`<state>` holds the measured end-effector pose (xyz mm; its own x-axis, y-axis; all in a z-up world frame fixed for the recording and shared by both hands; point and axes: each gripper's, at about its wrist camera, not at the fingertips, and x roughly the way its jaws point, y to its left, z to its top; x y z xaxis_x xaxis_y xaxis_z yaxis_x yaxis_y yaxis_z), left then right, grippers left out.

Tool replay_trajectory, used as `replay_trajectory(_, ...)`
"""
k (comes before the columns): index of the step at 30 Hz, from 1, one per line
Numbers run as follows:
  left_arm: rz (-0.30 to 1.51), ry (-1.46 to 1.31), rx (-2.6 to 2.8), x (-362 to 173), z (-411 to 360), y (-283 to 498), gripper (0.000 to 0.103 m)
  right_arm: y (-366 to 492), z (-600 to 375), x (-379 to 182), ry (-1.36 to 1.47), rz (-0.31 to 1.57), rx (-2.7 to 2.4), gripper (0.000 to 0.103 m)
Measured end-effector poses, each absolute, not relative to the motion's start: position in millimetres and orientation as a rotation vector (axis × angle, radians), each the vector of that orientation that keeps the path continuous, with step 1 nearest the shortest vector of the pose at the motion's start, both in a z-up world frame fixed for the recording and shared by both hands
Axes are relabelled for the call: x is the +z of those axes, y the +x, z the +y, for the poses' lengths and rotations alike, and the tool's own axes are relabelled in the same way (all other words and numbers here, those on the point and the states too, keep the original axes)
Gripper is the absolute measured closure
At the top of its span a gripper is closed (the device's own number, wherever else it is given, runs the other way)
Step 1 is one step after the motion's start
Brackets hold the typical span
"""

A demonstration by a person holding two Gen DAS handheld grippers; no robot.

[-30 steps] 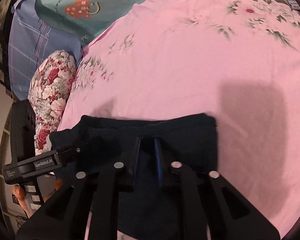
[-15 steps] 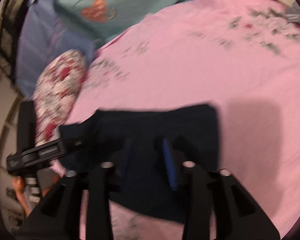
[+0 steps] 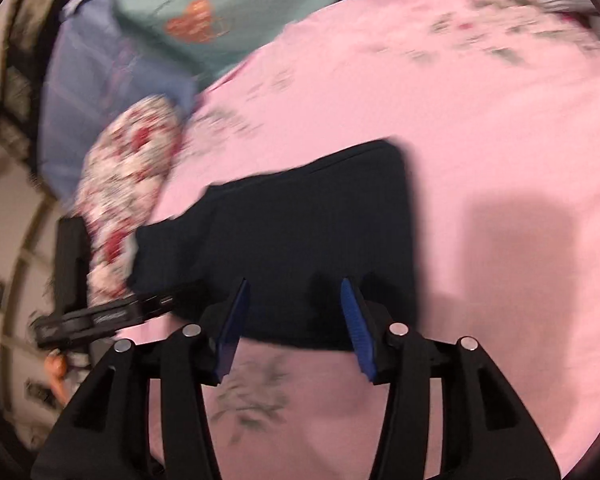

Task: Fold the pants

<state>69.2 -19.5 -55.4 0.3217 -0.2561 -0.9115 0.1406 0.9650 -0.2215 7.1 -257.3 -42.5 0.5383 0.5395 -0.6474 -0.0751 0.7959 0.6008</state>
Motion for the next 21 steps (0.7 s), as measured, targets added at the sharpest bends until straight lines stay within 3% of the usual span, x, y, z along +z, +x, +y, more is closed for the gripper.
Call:
replay_trajectory(7, 1.196, -0.163, -0.226, -43, 7, 74, 0.002, 19, -260, -57, 0.536, 1.016, 0.331, 0.049)
replay_trajectory(12, 1.115, -0.253, -0.218, -19, 28, 92, 0.002, 33, -268, -29, 0.551, 0.913, 0.307, 0.049)
replay_trajectory(16, 1.074, -0.237, -0.276, -9, 1, 133, 0.002, 81, -240, -17, 0.5, 0.864, 0.273, 0.049)
replay_trajectory(18, 1.098, -0.231, -0.253, -20, -6, 154, 0.004, 115, -217, -23, 0.53, 0.884, 0.331, 0.055)
replay_trajectory(19, 1.117, -0.223, -0.211, -30, -6, 166, 0.003, 124, -215, -29, 0.555, 0.903, 0.338, 0.067)
replay_trajectory(20, 1.147, -0.225, -0.176, -41, -2, 175, 0.003, 134, -213, -37, 0.593, 0.93, 0.33, 0.072)
replay_trajectory(21, 1.169, -0.246, -0.154, -52, 7, 179, 0.004, 145, -211, -49, 0.625, 0.974, 0.319, 0.072)
